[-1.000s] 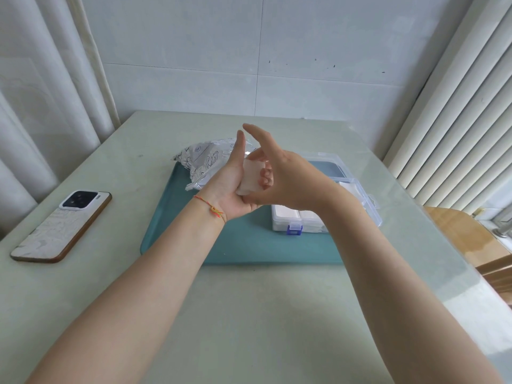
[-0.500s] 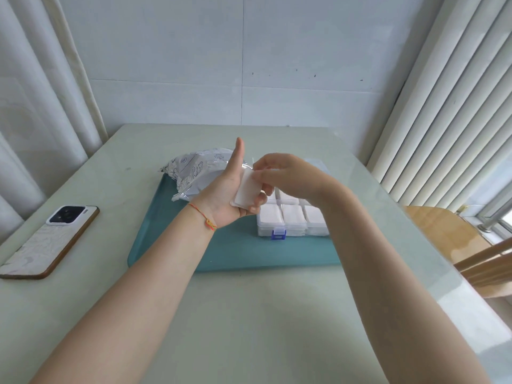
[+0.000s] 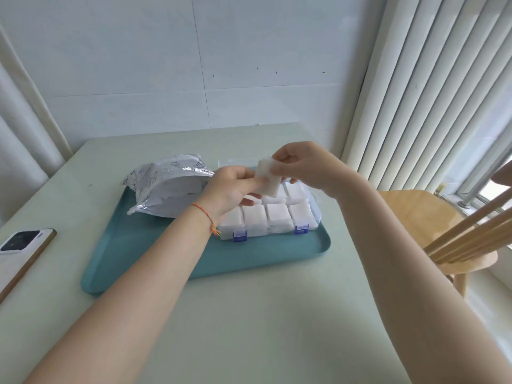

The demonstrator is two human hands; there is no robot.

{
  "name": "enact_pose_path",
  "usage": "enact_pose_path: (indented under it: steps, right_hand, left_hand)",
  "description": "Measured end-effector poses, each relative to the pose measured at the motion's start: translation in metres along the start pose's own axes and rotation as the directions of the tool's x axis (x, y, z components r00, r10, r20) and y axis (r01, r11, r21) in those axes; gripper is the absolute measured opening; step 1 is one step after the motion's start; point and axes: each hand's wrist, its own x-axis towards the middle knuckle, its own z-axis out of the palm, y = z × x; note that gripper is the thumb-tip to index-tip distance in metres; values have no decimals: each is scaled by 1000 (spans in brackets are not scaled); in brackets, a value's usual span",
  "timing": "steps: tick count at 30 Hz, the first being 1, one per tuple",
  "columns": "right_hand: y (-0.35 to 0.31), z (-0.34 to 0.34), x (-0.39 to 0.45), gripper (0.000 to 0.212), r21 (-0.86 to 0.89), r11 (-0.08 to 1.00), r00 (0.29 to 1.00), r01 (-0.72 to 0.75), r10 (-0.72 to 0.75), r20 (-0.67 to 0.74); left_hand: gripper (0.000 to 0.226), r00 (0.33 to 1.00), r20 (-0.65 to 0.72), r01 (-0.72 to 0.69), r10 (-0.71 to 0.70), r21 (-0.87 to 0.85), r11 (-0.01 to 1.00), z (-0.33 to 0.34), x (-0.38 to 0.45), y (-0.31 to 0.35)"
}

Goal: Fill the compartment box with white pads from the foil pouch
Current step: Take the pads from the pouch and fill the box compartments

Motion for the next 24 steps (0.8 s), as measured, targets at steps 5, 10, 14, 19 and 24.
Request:
enact_pose_path:
  steps: [5,10,14,19,24]
  right_hand:
    - [32,-19,0,6,-112,990,996,-92,92,-1]
    - [55,-22,-3,4,-263,950,975,-166,198,101]
    - [58,-22,-7,8,-309,938,969,-159,207,132]
    - [59,-20,-6,12,-388,913,964,-125,204,169]
    - [54,-12,-5,22,-503,861,970,-75,179,162]
  left_hand:
    - [18,999,-8,-45,51,345,938,18,11,-7]
    - [10,985,109,-172,133,592,788,34,11,-11]
    - [19,979,151,-202,136,647,735,46,10,-12]
    - [17,974,158,-227,164,732,643,51,8,-15]
    - [21,965,233,-262,124,792,551,55,2,-7]
